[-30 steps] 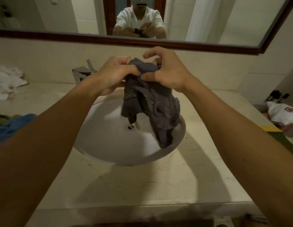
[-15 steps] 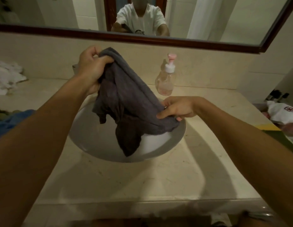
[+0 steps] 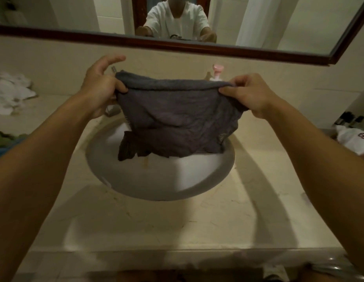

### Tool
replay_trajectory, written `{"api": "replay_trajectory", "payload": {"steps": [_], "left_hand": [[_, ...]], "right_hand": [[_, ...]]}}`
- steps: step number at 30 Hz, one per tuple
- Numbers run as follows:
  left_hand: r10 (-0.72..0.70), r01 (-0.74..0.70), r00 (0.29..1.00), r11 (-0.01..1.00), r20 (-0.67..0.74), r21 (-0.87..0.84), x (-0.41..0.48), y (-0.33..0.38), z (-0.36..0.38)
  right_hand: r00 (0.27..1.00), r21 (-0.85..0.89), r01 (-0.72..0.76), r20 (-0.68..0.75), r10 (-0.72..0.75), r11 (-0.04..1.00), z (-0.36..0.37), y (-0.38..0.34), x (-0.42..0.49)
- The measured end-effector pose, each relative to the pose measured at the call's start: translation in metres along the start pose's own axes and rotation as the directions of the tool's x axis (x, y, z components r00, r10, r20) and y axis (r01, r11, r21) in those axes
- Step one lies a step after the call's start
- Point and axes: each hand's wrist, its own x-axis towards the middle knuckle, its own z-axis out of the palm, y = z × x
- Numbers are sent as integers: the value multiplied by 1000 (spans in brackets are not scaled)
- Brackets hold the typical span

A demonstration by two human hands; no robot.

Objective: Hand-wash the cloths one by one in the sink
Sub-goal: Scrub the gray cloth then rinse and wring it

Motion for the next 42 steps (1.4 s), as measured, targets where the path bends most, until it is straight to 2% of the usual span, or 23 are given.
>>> {"api": "replay_trajectory", "payload": {"steps": [4, 7, 12, 14, 18, 22, 26, 28, 31, 34, 37, 40, 42], "left_hand": [[-8, 10, 999, 999, 43, -38, -3, 5, 10], [30, -30, 1000, 999, -5, 43, -2, -5, 6], [34, -30, 982, 999, -184, 28, 2, -19, -18], [62, -57, 972, 998, -226, 30, 3, -18, -20], [119, -113, 965, 993, -233, 39, 3, -11, -23], [152, -140, 963, 988, -224, 66, 3, -6, -26], [113, -113, 952, 994, -283, 17, 3, -5, -10], [116, -118, 959, 993, -259, 8, 0, -1, 5], [156, -153, 982, 988, -110, 35, -5, 12, 24], [226, -225, 974, 974, -25, 20, -8, 27, 37], [239, -233, 967, 970, -87, 72, -4, 35, 51], [158, -129, 967, 980, -199, 152, 4, 29, 40], [67, -39, 959, 993, -275, 107, 6, 20, 21]], "right_hand": [[999, 170, 42, -12, -41, 985, 5, -17, 1], [997, 191, 56, 36, -64, 980, 2, -21, 1], [954, 188, -67, 300, 8, 980, -25, -9, -5], [941, 215, -91, 338, 13, 972, -27, -4, -7], [965, 212, -71, 262, 13, 975, -23, 1, -8], [986, -81, 32, 168, -18, 996, -22, -1, -7], [981, -143, 162, -86, -176, 976, -5, -3, 1], [956, -84, 288, -39, -292, 954, 5, -9, 2], [898, 18, 424, 119, -423, 906, 12, -23, -3], [880, -3, 474, 23, -474, 880, 13, -35, -5], [905, -54, 392, -153, -396, 918, 20, -38, 3], [937, -128, 156, -293, -188, 979, 12, -22, 13], [947, -52, 20, -320, -35, 998, -5, -3, 15]]}}
